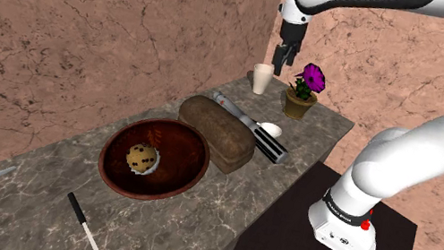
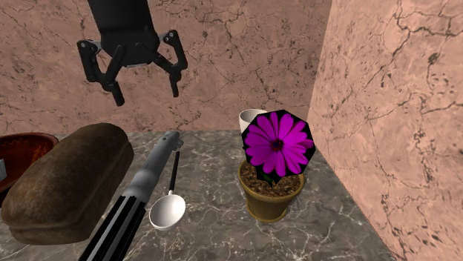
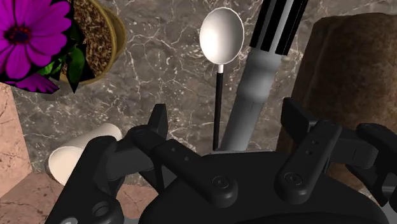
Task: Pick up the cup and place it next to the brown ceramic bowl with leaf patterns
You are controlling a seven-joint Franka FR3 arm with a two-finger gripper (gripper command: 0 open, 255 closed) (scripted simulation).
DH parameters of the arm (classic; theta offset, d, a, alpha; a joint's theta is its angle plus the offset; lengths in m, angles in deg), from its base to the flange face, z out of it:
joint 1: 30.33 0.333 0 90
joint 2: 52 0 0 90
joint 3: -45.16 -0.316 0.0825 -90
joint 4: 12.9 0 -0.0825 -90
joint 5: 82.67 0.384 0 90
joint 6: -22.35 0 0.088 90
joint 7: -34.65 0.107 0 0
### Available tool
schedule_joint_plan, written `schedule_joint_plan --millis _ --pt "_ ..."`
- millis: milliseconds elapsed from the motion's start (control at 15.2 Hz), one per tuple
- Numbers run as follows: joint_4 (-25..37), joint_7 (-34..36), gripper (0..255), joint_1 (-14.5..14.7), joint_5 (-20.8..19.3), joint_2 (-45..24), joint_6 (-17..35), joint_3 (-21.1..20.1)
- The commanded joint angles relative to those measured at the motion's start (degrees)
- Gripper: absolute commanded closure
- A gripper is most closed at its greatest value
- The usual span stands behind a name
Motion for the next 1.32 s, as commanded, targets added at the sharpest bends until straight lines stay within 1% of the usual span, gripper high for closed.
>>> schedule_joint_plan --millis 0,330,660,990,1254 --pt "1.84 -0.81 0 -0.53 -0.60 -4.21 2.36 1.02" --pt "6.90 -2.88 0 -1.81 -1.42 -14.11 7.05 3.41" --pt "13.70 -5.11 0 -3.13 -1.27 -24.42 10.43 5.45" --pt "22.32 -7.47 0 -4.74 -0.25 -35.10 12.32 6.99" --pt "30.73 -9.35 0 -6.40 0.99 -43.97 12.63 7.79"
